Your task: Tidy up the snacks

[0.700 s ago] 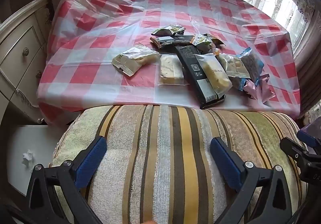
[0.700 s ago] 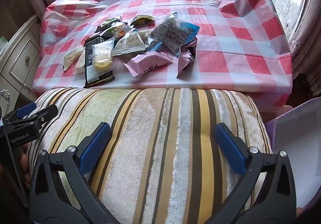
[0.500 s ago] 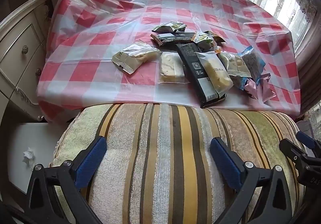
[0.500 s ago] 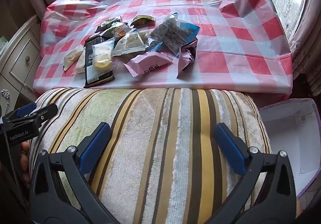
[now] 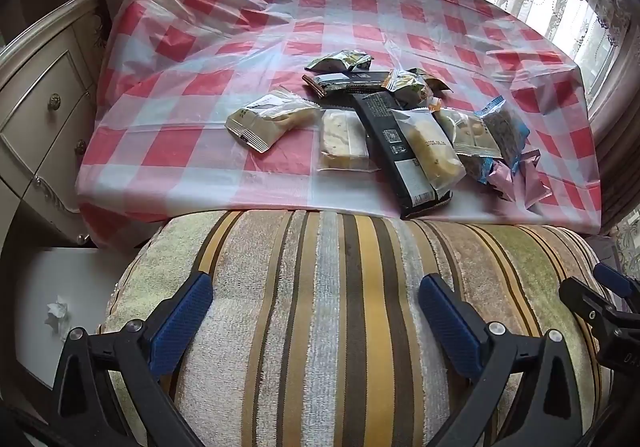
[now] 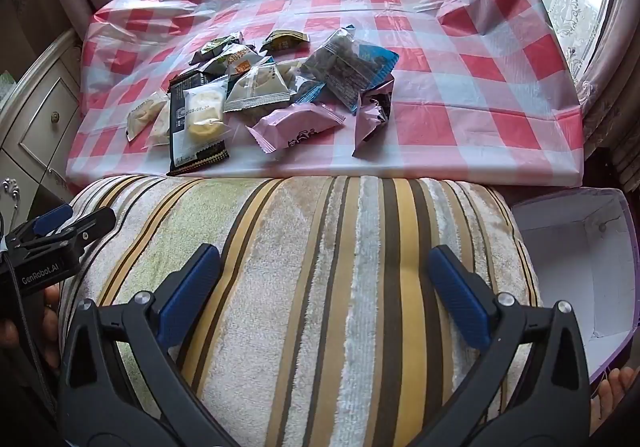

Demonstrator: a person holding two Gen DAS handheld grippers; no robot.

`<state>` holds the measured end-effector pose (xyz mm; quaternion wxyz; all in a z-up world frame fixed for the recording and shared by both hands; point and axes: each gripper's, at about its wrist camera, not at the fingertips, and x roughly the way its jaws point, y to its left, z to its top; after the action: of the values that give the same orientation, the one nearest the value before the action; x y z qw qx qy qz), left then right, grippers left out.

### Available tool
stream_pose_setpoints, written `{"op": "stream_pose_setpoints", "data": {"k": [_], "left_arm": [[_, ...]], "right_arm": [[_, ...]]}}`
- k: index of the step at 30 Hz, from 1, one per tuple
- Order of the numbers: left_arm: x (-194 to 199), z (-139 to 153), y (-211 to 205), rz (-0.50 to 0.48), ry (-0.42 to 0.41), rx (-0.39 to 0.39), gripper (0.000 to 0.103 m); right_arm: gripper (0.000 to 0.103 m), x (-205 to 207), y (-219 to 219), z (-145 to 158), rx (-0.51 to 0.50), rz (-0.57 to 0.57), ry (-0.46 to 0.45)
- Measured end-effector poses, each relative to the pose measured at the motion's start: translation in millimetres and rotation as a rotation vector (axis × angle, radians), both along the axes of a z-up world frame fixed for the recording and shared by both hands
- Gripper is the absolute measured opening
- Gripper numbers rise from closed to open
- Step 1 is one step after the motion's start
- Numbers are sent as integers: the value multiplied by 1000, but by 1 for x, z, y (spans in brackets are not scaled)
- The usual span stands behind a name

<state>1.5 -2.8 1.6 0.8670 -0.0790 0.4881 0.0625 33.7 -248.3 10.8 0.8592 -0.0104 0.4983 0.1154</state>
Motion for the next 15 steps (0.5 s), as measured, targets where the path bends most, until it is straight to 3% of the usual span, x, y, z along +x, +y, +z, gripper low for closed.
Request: {"op": "stream_pose_setpoints", "data": {"k": [15], "left_arm": [[0,0,-1,4,-13,22,103]], "right_arm": [[103,-2,1,-2,1,-4,-23]]}}
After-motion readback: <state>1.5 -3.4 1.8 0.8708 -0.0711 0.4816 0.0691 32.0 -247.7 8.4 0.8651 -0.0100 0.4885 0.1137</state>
